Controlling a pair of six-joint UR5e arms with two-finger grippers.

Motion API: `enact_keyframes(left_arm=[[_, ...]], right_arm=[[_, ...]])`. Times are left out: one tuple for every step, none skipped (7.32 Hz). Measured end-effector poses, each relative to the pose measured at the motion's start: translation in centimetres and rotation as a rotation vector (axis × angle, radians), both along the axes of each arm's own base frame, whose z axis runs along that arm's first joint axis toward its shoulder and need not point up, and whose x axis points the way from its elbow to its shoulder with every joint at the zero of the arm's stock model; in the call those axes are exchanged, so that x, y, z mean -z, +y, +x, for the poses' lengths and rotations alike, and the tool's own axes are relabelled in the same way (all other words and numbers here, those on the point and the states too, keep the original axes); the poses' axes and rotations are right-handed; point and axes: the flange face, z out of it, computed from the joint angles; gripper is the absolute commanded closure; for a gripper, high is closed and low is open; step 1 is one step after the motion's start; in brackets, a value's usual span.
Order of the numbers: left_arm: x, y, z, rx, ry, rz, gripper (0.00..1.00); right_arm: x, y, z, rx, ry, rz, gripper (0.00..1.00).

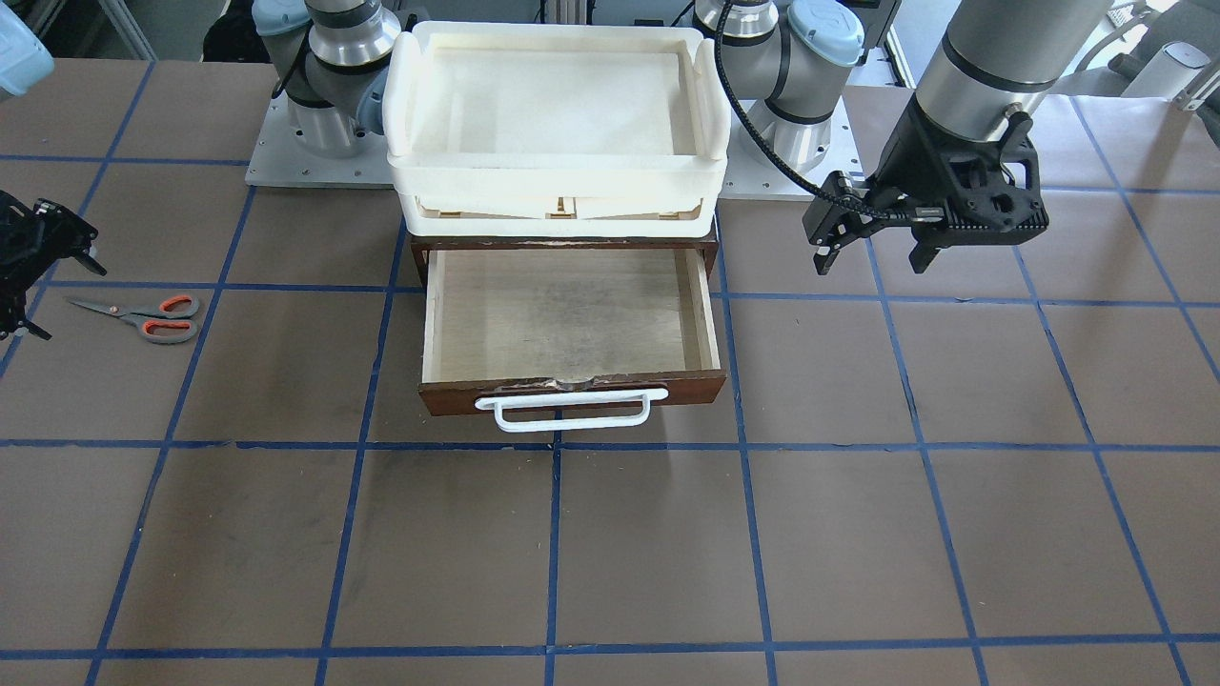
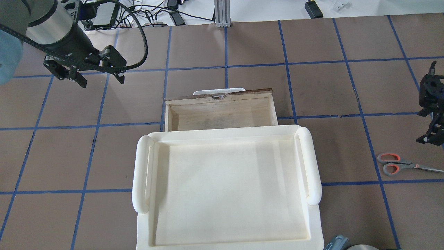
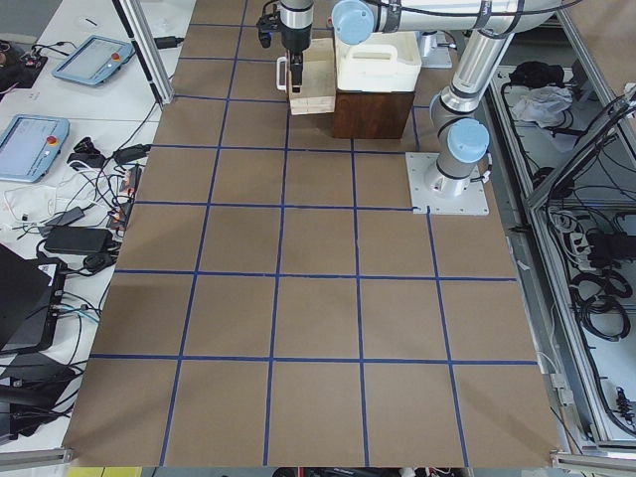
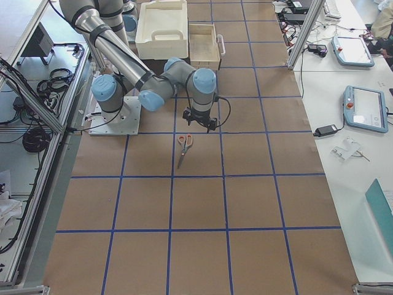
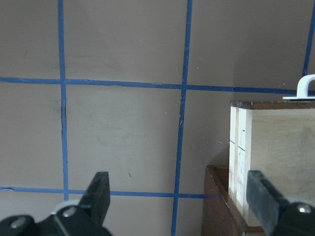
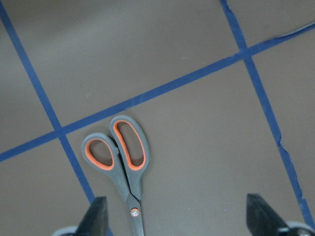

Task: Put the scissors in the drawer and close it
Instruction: 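Lower the right gripper over the scissors handles and close on them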

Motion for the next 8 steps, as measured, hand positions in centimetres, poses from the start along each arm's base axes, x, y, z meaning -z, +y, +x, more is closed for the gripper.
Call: enact_keyframes(left_arm=[[0.0, 0.0, 0.0, 0.0, 0.0, 0.0, 0.0], [0.0, 0.0, 0.0, 0.0, 0.0, 0.0, 0.0], [0.0, 0.0, 0.0, 0.0, 0.0, 0.0, 0.0], [0.0, 0.0, 0.0, 0.001, 0.0, 0.0, 0.0], [0.0, 0.0, 0.0, 0.001, 0.0, 0.0, 0.0], [0.0, 0.0, 0.0, 0.0, 0.0, 0.0, 0.0], [0.0, 0.0, 0.0, 0.001, -0.001, 0.0, 0.0], [0.0, 0.0, 0.0, 0.001, -0.001, 0.0, 0.0]], right_arm=[[2.7, 1.6, -1.3, -0.069, -0.009, -0.005, 0.0], [5.0, 3.3, -1.9, -0.13, -0.007, -0.016, 0.0], [6.8, 4.5, -2.0, -0.183, 0.01, -0.035, 0.0], [8.1, 5.0, -2.0, -0.228, 0.018, -0.046, 0.0], [9.2, 5.1, -1.9, -0.267, 0.008, -0.049, 0.0], [10.1, 5.2, -1.9, -0.294, -0.004, -0.048, 0.0], [10.4, 5.2, -1.8, -0.312, -0.011, -0.047, 0.0], [10.6, 5.2, -1.8, -0.328, -0.016, -0.045, 0.04]])
